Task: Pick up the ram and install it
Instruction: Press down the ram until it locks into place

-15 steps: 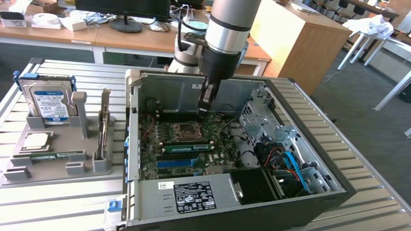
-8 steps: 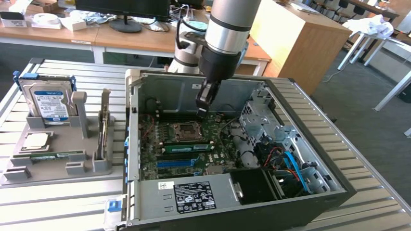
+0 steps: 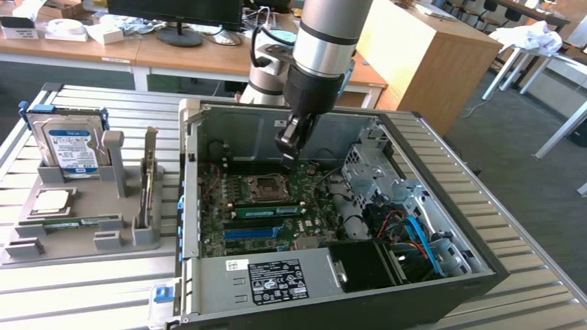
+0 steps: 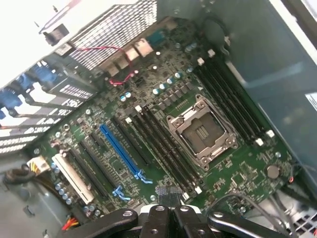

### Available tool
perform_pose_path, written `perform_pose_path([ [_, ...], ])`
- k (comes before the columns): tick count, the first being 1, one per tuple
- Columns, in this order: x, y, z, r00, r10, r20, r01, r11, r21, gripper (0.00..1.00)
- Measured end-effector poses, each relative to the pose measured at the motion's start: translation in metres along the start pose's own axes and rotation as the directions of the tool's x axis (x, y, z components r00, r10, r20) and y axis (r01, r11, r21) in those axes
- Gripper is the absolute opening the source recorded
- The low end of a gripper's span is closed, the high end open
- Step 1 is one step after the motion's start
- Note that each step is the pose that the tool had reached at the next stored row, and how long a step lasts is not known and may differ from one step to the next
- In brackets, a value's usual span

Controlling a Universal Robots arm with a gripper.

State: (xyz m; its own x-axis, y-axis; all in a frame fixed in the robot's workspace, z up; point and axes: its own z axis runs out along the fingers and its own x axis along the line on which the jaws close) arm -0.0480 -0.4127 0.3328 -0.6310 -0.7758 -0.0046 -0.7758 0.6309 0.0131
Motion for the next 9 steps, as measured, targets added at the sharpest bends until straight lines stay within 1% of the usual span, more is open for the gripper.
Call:
perform_pose_path([
  [4, 0.0, 0.0, 0.0002, 0.9983, 0.059, 0.0006, -0.059, 0.9983, 0.0004, 0.1],
  [7, 0.0, 0.0, 0.0003, 0.9944, 0.106, 0.0013, -0.106, 0.9944, 0.0006, 0.1],
  [9, 0.0, 0.0, 0.0004, 0.9907, 0.136, 0.0016, -0.136, 0.9907, 0.0007, 0.1],
])
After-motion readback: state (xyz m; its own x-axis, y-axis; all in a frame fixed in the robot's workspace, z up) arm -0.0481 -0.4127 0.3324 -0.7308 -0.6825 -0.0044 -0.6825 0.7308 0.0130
